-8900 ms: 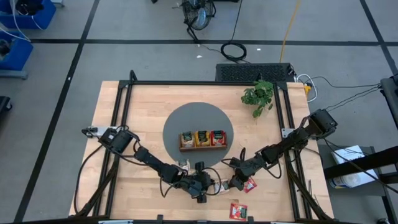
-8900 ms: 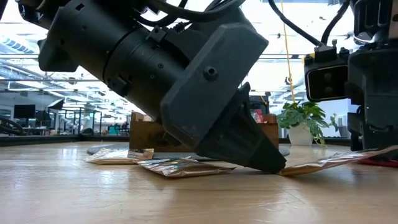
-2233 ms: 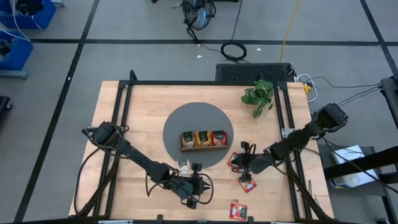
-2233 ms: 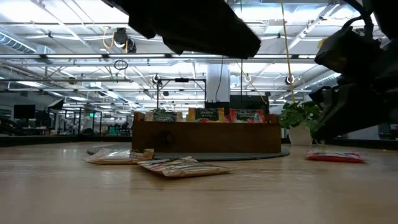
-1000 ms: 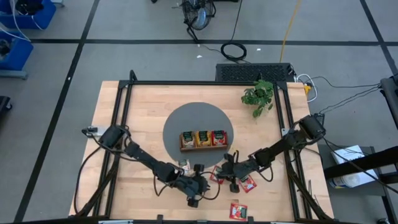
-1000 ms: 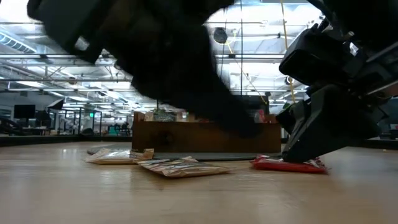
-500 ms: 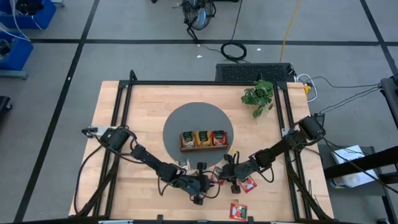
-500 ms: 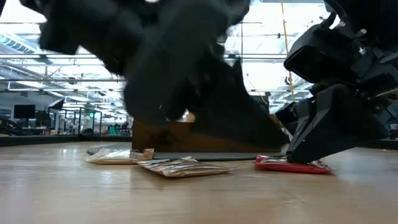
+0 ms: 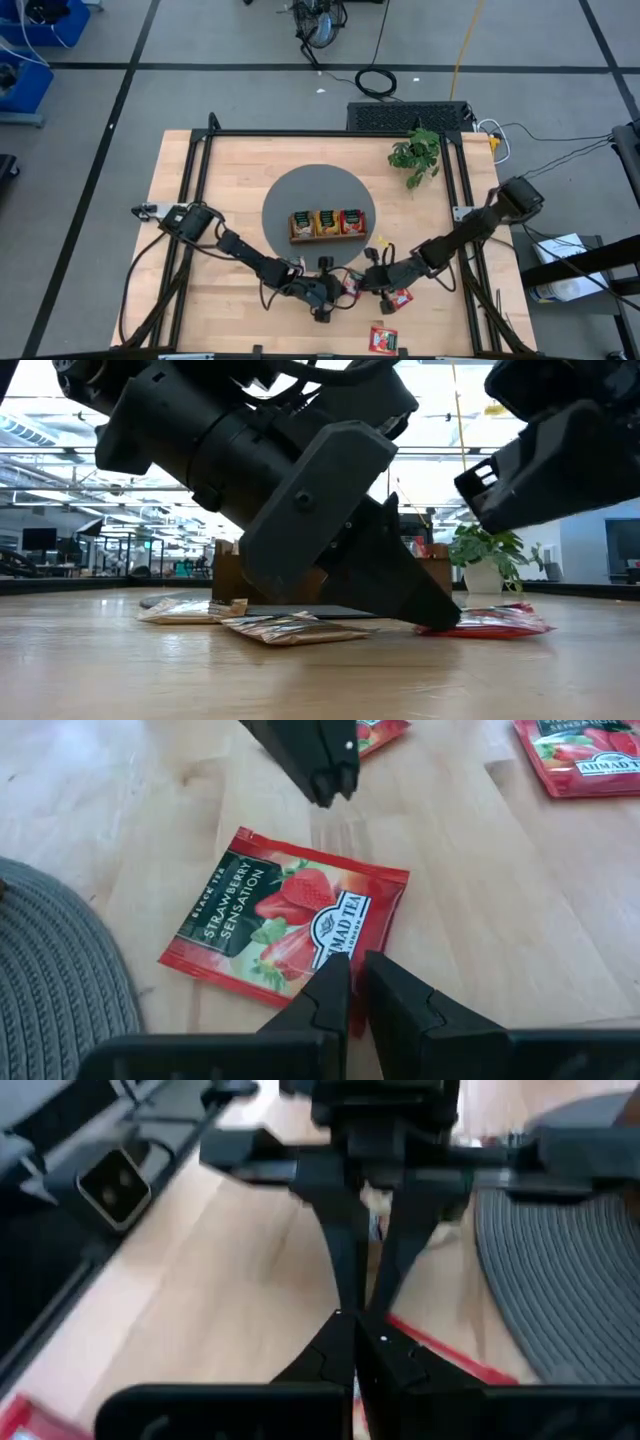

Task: Pick & Place Tea
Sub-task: Put the top right red tea bag into the right section of the wooden organizer

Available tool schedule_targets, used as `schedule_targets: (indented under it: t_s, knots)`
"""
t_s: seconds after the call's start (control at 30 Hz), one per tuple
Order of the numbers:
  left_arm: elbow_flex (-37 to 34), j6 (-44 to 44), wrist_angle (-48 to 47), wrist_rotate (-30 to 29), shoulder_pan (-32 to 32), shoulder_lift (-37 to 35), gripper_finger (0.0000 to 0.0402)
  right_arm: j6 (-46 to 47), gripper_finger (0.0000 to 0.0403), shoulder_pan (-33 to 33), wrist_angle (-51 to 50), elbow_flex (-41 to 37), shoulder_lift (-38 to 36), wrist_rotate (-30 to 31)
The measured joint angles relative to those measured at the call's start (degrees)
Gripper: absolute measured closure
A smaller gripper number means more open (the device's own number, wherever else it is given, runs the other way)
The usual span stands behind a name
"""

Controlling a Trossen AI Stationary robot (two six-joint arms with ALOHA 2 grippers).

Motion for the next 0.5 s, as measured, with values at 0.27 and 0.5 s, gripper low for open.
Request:
schedule_targets:
  t_s: [0.27, 0.5]
  knots:
    - [0.1, -2.8, -2.8, 0.3, 0.5, -0.1, 0.0360, 6.2, 0.0348, -0.4, -13.2, -0.1, -1.7, -0.1]
    - [0.1, -2.8, -3.9, 0.6, 0.5, -0.1, 0.0360, 13.8, 0.0272, -3.4, -18.8, -0.1, -1.7, -0.1]
